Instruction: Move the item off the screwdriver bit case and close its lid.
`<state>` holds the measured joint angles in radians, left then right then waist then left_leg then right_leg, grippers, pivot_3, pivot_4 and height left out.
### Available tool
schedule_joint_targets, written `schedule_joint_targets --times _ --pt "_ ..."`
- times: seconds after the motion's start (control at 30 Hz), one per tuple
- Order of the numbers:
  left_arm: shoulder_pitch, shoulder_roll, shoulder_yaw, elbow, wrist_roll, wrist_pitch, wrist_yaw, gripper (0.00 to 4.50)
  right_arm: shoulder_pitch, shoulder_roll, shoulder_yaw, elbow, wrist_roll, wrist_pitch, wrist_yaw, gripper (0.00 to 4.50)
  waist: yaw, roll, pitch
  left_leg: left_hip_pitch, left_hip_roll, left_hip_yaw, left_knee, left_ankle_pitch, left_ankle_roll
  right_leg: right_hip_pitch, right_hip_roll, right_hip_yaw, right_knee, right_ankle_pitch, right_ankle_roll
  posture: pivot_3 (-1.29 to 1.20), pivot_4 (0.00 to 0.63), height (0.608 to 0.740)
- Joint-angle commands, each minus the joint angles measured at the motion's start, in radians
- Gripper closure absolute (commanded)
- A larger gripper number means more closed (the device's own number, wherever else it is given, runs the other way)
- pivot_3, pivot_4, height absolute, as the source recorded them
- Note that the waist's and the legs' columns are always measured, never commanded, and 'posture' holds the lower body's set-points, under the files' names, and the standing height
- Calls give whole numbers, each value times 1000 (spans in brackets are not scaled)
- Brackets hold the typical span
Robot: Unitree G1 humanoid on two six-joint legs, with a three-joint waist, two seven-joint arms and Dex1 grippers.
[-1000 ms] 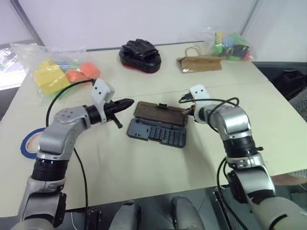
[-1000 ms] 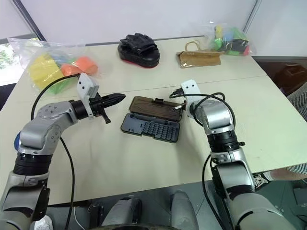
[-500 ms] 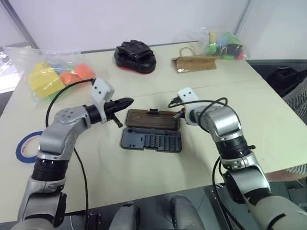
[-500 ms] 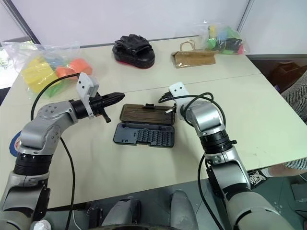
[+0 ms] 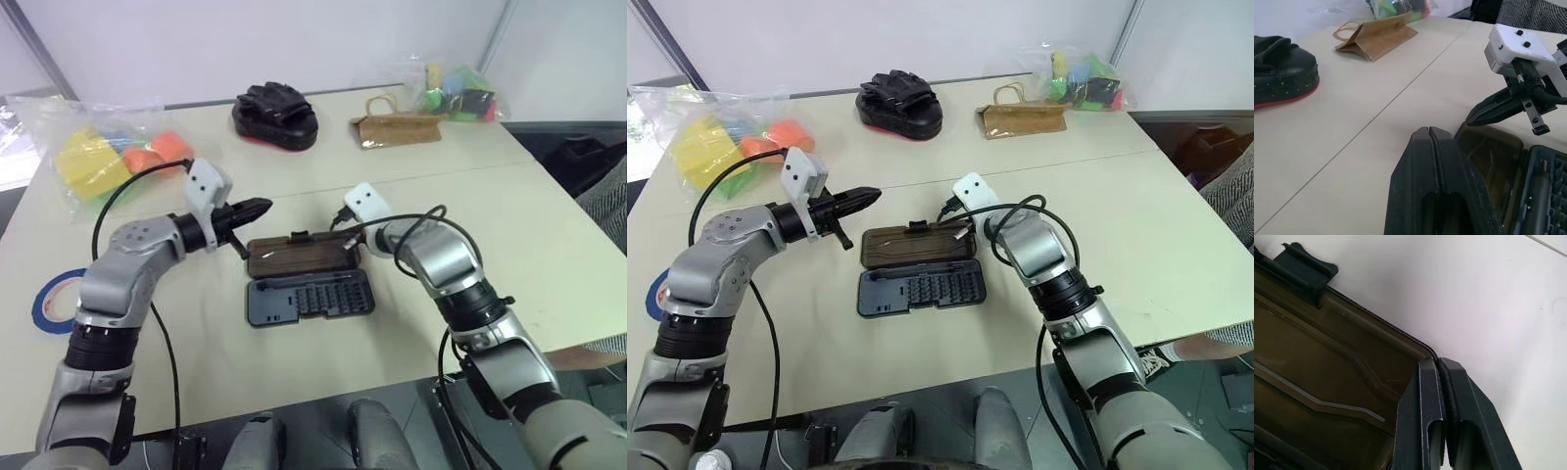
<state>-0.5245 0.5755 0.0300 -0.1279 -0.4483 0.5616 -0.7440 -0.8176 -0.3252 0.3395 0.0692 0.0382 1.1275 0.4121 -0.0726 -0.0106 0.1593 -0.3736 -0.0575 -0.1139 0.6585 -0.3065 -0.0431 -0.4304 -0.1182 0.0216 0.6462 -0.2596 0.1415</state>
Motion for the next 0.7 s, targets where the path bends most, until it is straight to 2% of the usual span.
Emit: schedule_joint_targets --times 0.03,0.63,0.7 --pt "-5 5 34 -43 -9 -16 3 4500 14 40 48 -11 25 1 46 4444 0 0 0 0 0 0 0 0 0 0 0 0 0 0 0 0 150 740" --pt "7 8 26 -51 -8 -10 -2 4500 48 -10 14 -41 -2 6 58 4444 6 0 0 -1 -1 0 0 0 0 0 -1 0 0 0 0 0 150 740" --pt "7 7 22 -50 -5 -13 -4 4500 52 -14 6 -45 -5 -3 54 3907 7 0 0 -1 -1 0 0 0 0 0 -1 0 0 0 0 0 150 740"
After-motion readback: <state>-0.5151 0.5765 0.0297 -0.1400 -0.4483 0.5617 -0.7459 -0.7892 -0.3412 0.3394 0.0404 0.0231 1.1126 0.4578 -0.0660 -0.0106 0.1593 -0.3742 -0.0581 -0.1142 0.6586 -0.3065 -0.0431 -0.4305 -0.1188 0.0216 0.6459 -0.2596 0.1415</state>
